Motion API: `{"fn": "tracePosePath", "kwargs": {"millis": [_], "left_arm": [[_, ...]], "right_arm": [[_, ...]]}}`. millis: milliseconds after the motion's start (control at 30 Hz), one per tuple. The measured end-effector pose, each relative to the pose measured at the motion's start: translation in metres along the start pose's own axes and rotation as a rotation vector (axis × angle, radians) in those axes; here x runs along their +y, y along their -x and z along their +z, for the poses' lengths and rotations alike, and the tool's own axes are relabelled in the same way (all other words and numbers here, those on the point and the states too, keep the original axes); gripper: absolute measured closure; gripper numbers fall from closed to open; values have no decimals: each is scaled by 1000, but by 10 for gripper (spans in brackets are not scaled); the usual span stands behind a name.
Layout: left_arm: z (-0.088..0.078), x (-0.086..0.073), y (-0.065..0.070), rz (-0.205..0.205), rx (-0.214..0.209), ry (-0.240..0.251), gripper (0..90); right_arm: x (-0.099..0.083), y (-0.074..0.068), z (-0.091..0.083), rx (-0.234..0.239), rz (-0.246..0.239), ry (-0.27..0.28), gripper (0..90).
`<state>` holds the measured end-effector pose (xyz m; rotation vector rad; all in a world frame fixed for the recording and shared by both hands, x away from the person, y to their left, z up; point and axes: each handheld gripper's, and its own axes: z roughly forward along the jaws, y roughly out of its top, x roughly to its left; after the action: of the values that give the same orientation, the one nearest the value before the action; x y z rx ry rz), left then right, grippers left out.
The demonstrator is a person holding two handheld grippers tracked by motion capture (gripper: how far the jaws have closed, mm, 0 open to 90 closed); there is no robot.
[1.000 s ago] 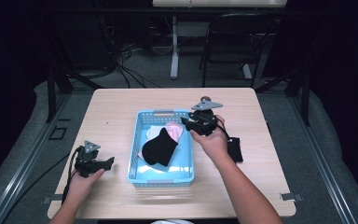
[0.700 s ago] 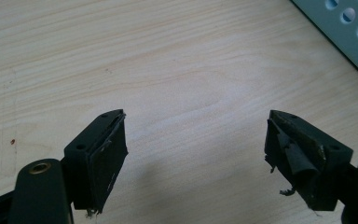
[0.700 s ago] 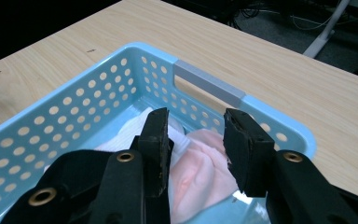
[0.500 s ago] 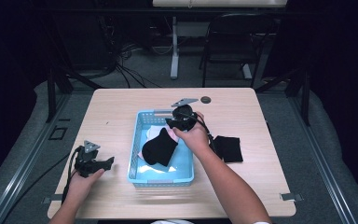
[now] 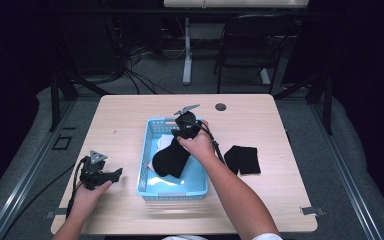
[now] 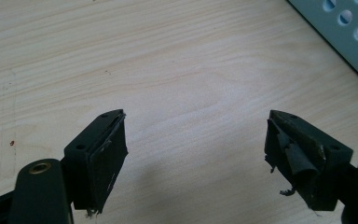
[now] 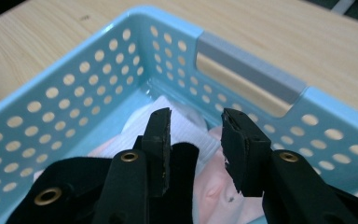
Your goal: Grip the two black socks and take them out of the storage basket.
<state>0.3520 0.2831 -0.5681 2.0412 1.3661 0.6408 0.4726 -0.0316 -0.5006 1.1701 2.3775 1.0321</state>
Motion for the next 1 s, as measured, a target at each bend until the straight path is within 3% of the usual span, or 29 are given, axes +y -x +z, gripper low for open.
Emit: {"fn": "tracePosePath", "kwargs": {"millis": [300, 600, 667, 867, 1000], "left_arm": [[0, 0, 0, -1, -1, -1, 208], [0, 0, 0, 0, -3, 1, 208], [0, 0, 0, 0, -3, 2, 208], [0, 0, 0, 0, -3, 2, 208], [0, 0, 1, -2, -1, 2, 208]], "right_arm": [[-2, -3, 18, 12, 13, -93, 627], [-3, -3, 31, -8, 32, -167, 617], [-4, -4, 34, -5, 50, -170, 646], [-5, -7, 34, 4, 20, -209, 823], [-5, -8, 31, 20, -5, -200, 863]]}}
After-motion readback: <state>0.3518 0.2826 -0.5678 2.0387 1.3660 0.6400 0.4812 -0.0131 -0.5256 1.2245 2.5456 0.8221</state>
